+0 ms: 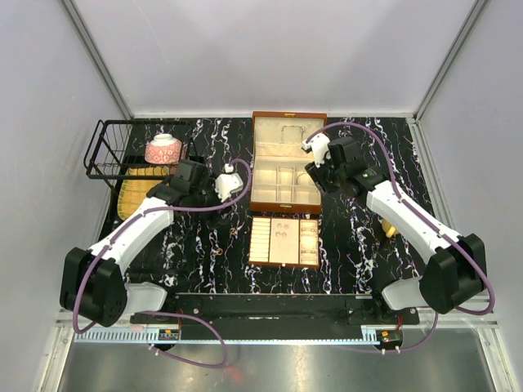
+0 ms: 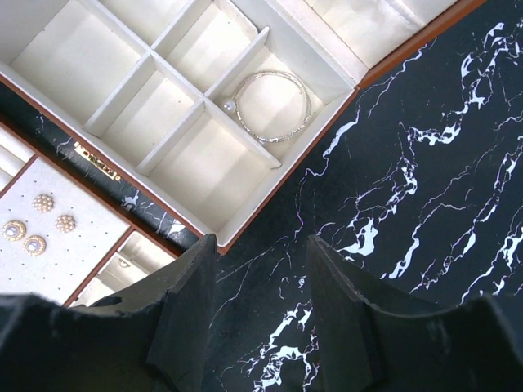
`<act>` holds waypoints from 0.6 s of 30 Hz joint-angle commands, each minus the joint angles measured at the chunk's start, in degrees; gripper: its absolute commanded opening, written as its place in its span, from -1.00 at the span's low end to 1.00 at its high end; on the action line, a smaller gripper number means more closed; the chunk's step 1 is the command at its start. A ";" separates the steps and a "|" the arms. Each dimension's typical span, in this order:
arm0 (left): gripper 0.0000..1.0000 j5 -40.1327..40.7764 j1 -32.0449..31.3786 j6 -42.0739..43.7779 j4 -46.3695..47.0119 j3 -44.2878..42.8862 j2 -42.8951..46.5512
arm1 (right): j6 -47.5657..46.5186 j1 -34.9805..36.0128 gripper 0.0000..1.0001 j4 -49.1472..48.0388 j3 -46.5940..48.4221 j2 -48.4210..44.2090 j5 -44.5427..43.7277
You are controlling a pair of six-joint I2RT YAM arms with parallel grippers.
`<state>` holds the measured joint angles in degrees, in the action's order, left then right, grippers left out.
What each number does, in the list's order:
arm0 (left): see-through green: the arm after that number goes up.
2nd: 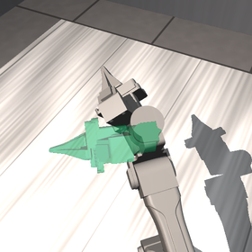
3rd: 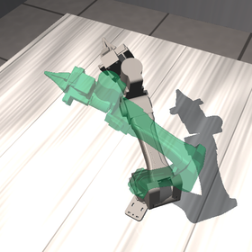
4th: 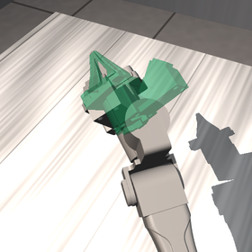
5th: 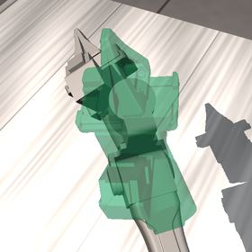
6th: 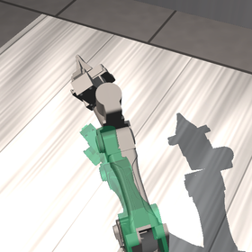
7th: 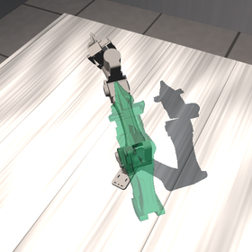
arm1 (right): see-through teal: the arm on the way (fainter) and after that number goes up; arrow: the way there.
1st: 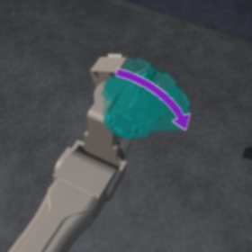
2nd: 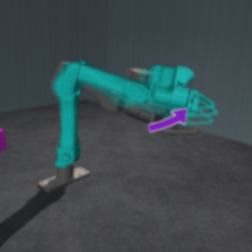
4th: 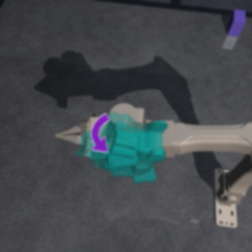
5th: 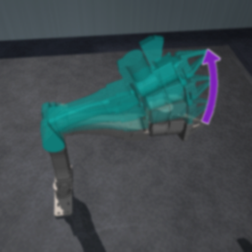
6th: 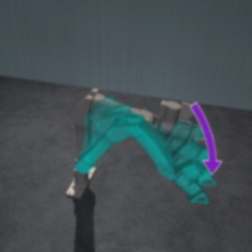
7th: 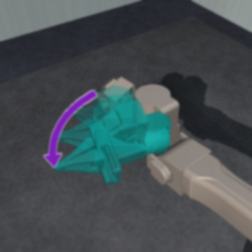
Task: Organize the mixed jewelry
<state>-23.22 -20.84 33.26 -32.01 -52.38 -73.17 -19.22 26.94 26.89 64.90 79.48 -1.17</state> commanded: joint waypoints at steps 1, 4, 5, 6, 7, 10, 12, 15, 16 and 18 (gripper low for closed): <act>0.54 -3.06 -1.65 4.10 -1.39 2.36 2.24 | 0.50 0.13 0.09 1.23 -0.30 -2.14 0.38; 0.53 -1.56 -3.23 4.27 -1.39 3.42 2.06 | 0.68 -0.13 0.11 2.02 -0.13 -2.05 -0.33; 0.53 -1.04 -3.50 4.36 -1.39 3.60 2.06 | 0.94 -0.13 0.12 2.02 -0.04 -2.05 -0.32; 0.53 -0.86 -4.03 4.36 -1.39 3.77 2.06 | 0.85 -0.22 0.13 2.20 -0.04 -1.96 -0.32; 0.52 -0.69 -4.21 4.54 -1.30 4.12 1.89 | 0.94 -0.22 0.14 2.28 -0.13 -1.88 -0.50; 0.52 0.81 -4.91 4.45 0.01 4.65 1.36 | 0.85 -0.31 0.26 2.46 -0.22 -1.70 -0.68; 0.51 1.60 -5.17 4.27 0.72 4.92 0.66 | 0.77 -0.31 0.35 2.55 -0.22 -1.52 -0.85; 0.47 2.22 -5.79 4.36 1.69 5.01 -1.18 | 0.85 -0.40 0.44 2.55 -0.39 -1.44 -1.29; 0.45 2.30 -5.88 4.54 1.95 5.09 -1.62 | 0.85 -0.40 0.46 2.55 -0.39 -1.44 -1.29; 0.40 2.48 -6.14 5.15 2.39 5.01 -3.03 | 0.85 -0.48 0.47 2.55 -0.39 -1.35 -1.47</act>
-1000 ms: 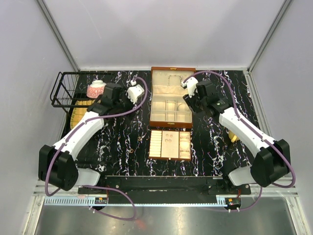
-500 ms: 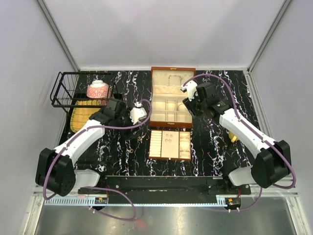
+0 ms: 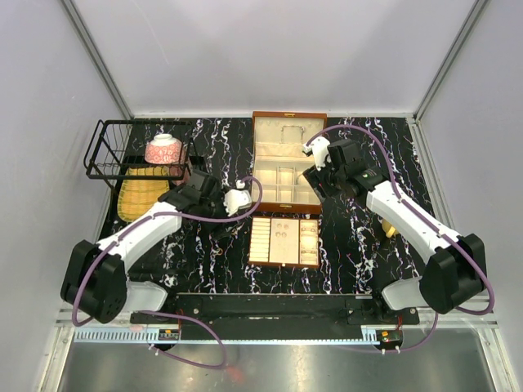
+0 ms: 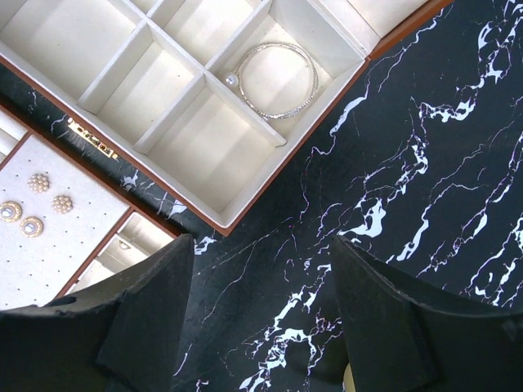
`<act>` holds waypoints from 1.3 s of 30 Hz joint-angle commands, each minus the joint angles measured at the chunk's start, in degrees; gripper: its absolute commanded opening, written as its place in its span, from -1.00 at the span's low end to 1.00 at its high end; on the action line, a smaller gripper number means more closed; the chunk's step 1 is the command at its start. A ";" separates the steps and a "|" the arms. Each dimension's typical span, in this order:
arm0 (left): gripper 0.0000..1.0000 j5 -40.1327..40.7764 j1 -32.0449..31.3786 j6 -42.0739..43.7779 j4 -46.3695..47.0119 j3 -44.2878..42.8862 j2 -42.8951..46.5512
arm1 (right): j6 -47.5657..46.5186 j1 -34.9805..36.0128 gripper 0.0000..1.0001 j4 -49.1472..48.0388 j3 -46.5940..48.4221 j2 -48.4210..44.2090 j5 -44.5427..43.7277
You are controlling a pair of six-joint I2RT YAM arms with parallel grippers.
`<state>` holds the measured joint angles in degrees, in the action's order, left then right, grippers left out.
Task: Organize the mixed jewelry
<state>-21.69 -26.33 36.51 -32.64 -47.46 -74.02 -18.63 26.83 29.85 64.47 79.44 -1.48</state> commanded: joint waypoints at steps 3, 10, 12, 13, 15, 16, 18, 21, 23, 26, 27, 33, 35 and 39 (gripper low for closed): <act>0.36 1.65 -1.09 1.98 4.25 -0.61 -4.29 | 0.35 -0.37 0.50 -0.40 0.22 -1.31 -1.43; 0.26 3.32 -3.20 0.41 5.48 -3.16 -9.82 | 0.53 -0.99 0.52 -0.49 0.31 -0.25 -2.83; 0.19 4.11 -3.82 -0.12 5.83 -3.77 -11.32 | 0.53 -1.16 0.52 -0.49 0.31 0.10 -3.27; 0.18 4.72 -4.08 -0.56 5.92 -3.86 -11.67 | 0.53 -1.34 0.52 -0.49 0.40 0.19 -3.27; 0.13 5.60 -4.61 -0.83 6.62 -3.95 -12.38 | 0.44 -1.52 0.50 -0.40 0.22 0.45 -3.18; 0.10 6.22 -4.78 -1.09 6.80 -3.95 -12.55 | 0.35 -1.69 0.50 -0.49 0.22 0.54 -3.18; 0.09 6.75 -5.22 -1.44 7.50 -3.60 -12.82 | 0.26 -1.78 0.50 -0.49 0.13 0.80 -3.09; 0.04 7.80 -5.75 -1.62 8.03 -3.52 -13.34 | 0.26 -2.13 0.49 -0.67 0.04 1.16 -3.01; 0.01 8.59 -6.02 -1.71 8.38 -3.43 -13.78 | 0.26 -2.39 0.48 -0.67 -0.04 1.33 -2.75; -0.02 9.56 -6.37 -1.71 8.47 -3.43 -14.05 | 0.26 -2.66 0.47 -0.75 -0.13 1.33 -2.57; -0.03 9.74 -6.37 -1.62 8.39 -3.43 -14.13 | 0.26 -2.83 0.48 -0.75 -0.22 1.33 -2.57; -0.06 10.97 -6.81 -1.97 8.39 -3.25 -14.84 | 0.18 -3.45 0.46 -0.75 -0.66 1.24 -2.57; -0.08 10.88 -7.07 -2.23 8.39 -3.16 -14.93 | 0.09 -3.71 0.46 -0.84 -0.83 1.07 -2.57; -0.11 11.14 -7.51 -2.59 8.39 -2.64 -14.49 | 0.00 -3.98 0.45 -0.93 -1.10 1.07 -2.57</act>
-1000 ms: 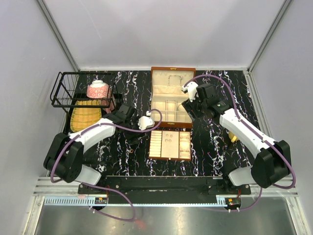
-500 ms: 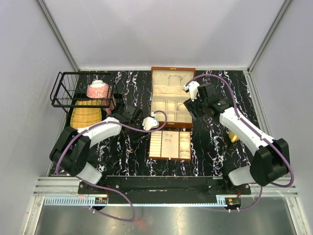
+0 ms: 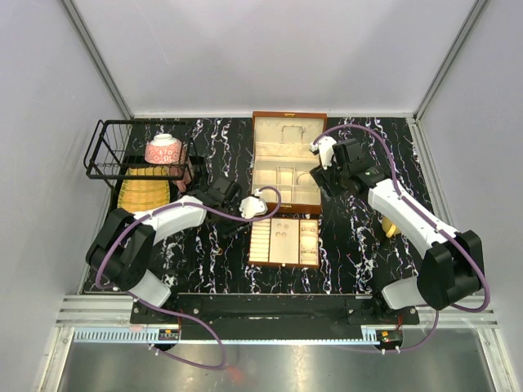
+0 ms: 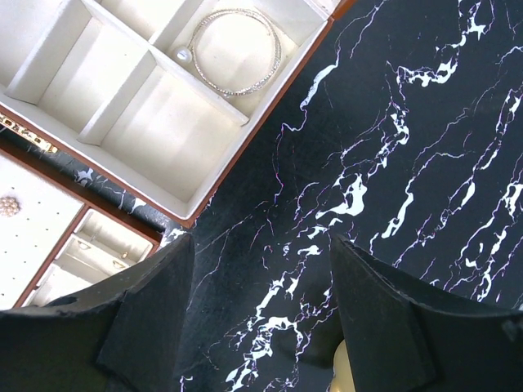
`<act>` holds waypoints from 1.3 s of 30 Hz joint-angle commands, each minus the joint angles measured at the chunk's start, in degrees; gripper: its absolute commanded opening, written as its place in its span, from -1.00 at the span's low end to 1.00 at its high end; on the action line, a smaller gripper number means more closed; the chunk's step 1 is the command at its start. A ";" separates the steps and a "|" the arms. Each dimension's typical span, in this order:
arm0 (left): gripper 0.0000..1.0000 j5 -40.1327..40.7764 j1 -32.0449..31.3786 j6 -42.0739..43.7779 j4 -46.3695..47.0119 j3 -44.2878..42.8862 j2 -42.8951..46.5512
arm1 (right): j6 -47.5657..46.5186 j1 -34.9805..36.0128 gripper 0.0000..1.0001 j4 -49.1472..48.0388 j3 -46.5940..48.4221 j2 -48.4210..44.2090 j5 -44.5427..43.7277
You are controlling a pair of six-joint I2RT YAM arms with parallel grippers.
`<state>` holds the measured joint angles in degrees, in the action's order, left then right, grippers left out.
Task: Organize the mixed jewelry
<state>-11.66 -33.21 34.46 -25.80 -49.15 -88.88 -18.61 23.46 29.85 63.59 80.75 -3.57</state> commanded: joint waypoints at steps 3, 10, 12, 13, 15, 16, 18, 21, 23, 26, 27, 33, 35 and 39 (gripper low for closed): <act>-0.12 1.38 -0.98 -0.88 1.37 -0.60 0.46 | -0.02 -0.79 0.44 -1.02 -0.57 -0.33 -0.38; -0.14 1.73 -1.33 -1.06 1.28 0.01 0.55 | -0.11 -1.05 0.43 -1.37 -1.10 -0.50 -0.38; -0.15 1.90 -1.42 -1.15 1.28 0.19 0.55 | -0.11 -1.14 0.43 -1.37 -1.28 -0.59 -0.38; -0.15 1.90 -1.42 -1.15 1.19 0.19 0.46 | -0.11 -1.23 0.43 -1.37 -1.37 -0.68 -0.38; -0.17 1.99 -1.42 -1.32 1.02 0.19 0.46 | -0.11 -1.31 0.43 -1.46 -1.63 -0.86 -0.38; -0.17 2.08 -1.33 -1.32 0.93 0.28 0.55 | -0.11 -1.31 0.43 -1.54 -1.72 -0.77 -0.38; -0.19 1.90 -1.42 -1.41 0.75 0.45 0.64 | -0.20 -1.40 0.43 -1.54 -1.80 -0.77 -0.38; -0.21 1.99 -1.59 -1.50 0.49 0.80 1.08 | -0.20 -1.49 0.43 -1.54 -1.89 -0.86 -0.47; -0.21 1.91 -1.68 -1.50 0.40 1.16 1.43 | -0.20 -1.49 0.43 -1.54 -1.89 -0.86 -0.38; -0.23 1.73 -1.86 -1.67 0.40 1.42 1.52 | -0.20 -1.67 0.43 -1.63 -1.98 -0.60 -0.38; -0.23 1.64 -1.86 -1.67 0.40 1.51 1.52 | -0.28 -1.58 0.43 -1.55 -1.98 -0.51 -0.38; -0.24 1.82 -1.86 -1.59 0.49 1.86 1.34 | -0.20 -1.67 0.42 -1.89 -2.16 -0.42 -0.29; -0.25 1.73 -1.86 -1.50 0.66 1.69 0.90 | -0.20 -1.67 0.42 -1.90 -2.16 -0.42 -0.29; -0.26 1.64 -1.94 -1.50 1.02 1.33 -0.15 | -0.11 -1.67 0.42 -1.90 -2.42 -0.59 -0.21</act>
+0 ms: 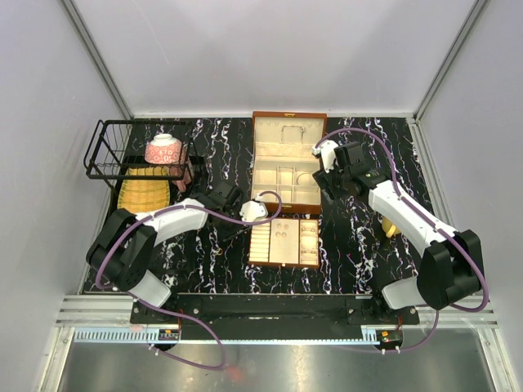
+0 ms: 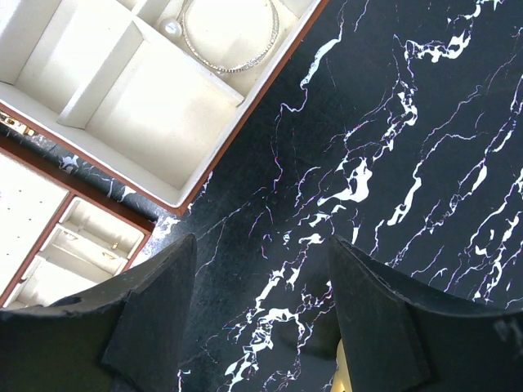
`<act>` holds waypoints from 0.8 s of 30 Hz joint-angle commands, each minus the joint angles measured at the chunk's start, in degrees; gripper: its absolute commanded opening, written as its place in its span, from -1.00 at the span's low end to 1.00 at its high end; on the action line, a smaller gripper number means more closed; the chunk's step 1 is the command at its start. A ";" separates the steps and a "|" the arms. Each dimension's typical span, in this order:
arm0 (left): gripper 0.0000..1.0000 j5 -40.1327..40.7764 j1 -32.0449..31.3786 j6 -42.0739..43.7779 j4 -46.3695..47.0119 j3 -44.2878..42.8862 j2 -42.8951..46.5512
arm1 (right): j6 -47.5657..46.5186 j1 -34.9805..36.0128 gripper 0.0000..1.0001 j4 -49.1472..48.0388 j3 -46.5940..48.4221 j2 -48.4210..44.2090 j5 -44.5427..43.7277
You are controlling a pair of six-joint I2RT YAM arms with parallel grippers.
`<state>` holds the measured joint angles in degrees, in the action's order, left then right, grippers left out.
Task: Organize the mixed jewelry
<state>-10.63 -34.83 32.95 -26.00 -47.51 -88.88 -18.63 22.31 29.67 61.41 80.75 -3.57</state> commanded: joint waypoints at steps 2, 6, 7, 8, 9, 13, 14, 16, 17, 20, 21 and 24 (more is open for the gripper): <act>-0.26 0.61 -0.24 0.18 1.30 -0.57 -0.50 | -0.17 -0.51 0.41 -1.63 -0.32 -0.68 -0.29; -0.29 0.53 -0.33 0.18 1.39 -0.92 -1.56 | -0.18 -0.68 0.41 -1.72 -0.41 -1.03 -0.47; -0.30 0.53 -0.33 0.19 1.48 -1.01 -1.73 | -0.18 -0.60 0.40 -1.72 -0.41 -1.03 -0.38; -0.32 0.44 -0.33 0.19 1.39 -1.10 -2.00 | -0.18 -0.60 0.40 -1.72 -0.41 -1.12 -0.38; -0.37 0.35 -0.33 0.19 1.48 -1.01 -2.35 | -0.18 -0.60 0.40 -1.72 -0.41 -1.12 -0.38; -0.58 0.09 -0.59 0.01 1.48 -0.83 -3.14 | -0.18 -0.77 0.40 -1.81 -0.24 -1.12 -0.47; -0.59 0.09 -0.68 -0.08 1.48 -0.75 -3.23 | -0.18 -0.68 0.40 -1.72 -0.24 -1.12 -0.56; -0.61 0.17 -0.77 -0.17 1.65 -0.48 -3.40 | -0.18 -0.77 0.40 -1.72 -0.06 -1.03 -0.73; -0.62 0.17 -0.77 -0.17 1.74 -0.40 -3.49 | -0.18 -0.95 0.40 -1.72 0.03 -1.12 -0.65; -0.65 0.18 -0.94 -0.25 2.00 -0.22 -3.58 | -0.26 -0.95 0.40 -1.72 0.12 -1.21 -0.73; -0.67 0.09 -1.12 -0.34 2.00 -0.13 -3.67 | -0.26 -0.95 0.40 -1.72 0.12 -1.38 -0.73; -0.83 -0.09 -1.21 -0.43 2.09 -0.22 -3.41 | -0.26 -1.03 0.39 -1.63 0.03 -1.47 -0.82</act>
<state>-10.70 -35.53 32.77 -23.88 -48.31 -90.39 -18.65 21.85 29.63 60.80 80.75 -3.62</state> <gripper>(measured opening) 0.127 0.701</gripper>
